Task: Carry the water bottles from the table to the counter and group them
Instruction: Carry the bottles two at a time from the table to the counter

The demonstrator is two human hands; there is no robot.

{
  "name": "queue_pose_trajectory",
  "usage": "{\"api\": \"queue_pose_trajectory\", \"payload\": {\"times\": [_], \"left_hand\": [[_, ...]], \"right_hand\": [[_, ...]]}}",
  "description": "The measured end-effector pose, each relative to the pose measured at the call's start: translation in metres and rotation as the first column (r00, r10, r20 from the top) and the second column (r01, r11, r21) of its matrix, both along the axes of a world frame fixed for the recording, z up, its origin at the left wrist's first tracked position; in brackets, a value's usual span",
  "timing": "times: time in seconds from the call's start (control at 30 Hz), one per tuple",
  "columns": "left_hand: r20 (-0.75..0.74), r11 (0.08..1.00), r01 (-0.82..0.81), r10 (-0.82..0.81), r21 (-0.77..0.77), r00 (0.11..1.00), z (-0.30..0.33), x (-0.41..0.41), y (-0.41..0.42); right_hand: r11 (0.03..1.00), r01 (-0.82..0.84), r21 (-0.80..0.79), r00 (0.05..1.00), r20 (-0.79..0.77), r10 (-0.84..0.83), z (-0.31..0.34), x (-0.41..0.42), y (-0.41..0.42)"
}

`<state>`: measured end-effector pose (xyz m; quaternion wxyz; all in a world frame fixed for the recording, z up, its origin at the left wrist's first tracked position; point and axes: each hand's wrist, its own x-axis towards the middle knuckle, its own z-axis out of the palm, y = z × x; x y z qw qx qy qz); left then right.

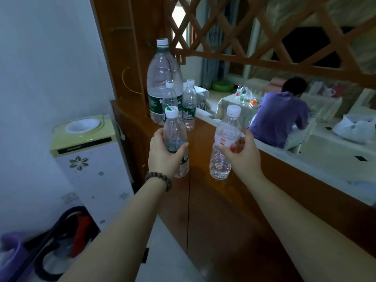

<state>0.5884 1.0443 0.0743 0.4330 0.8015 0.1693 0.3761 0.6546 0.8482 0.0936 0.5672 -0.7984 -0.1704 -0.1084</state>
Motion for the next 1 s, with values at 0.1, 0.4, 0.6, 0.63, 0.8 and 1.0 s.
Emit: {"api": "queue_pose_trajectory", "payload": {"times": [0.1, 0.4, 0.6, 0.63, 0.8, 1.0], "left_hand": [[-0.005, 1.000, 0.015, -0.015, 0.000, 1.000, -0.004, 0.038, 0.021], [-0.052, 0.996, 0.081, -0.083, -0.045, 0.995, 0.001, 0.138, 0.055], [-0.087, 0.999, 0.047, -0.049, -0.023, 0.995, 0.000, 0.175, 0.058], [-0.091, 0.999, 0.036, -0.038, -0.019, 0.995, -0.001, 0.178, 0.058], [-0.102, 1.000, 0.004, -0.004, -0.001, 0.995, -0.003, 0.186, 0.062], [-0.134, 0.999, 0.001, -0.009, -0.053, 0.991, -0.008, 0.188, 0.062]], "right_hand": [[1.000, 0.003, 0.000, 1.000, 0.005, -0.003, -0.003, 0.036, 0.023], [0.997, 0.032, -0.076, 0.999, -0.015, -0.033, -0.004, 0.139, 0.081], [0.997, 0.020, -0.079, 0.998, -0.050, -0.024, -0.011, 0.178, 0.102], [0.997, 0.016, -0.079, 0.998, -0.057, -0.021, -0.012, 0.184, 0.105], [0.993, -0.012, -0.115, 0.998, -0.067, 0.005, -0.015, 0.202, 0.115], [0.991, -0.016, -0.129, 0.996, -0.087, 0.004, -0.020, 0.205, 0.116]]}}
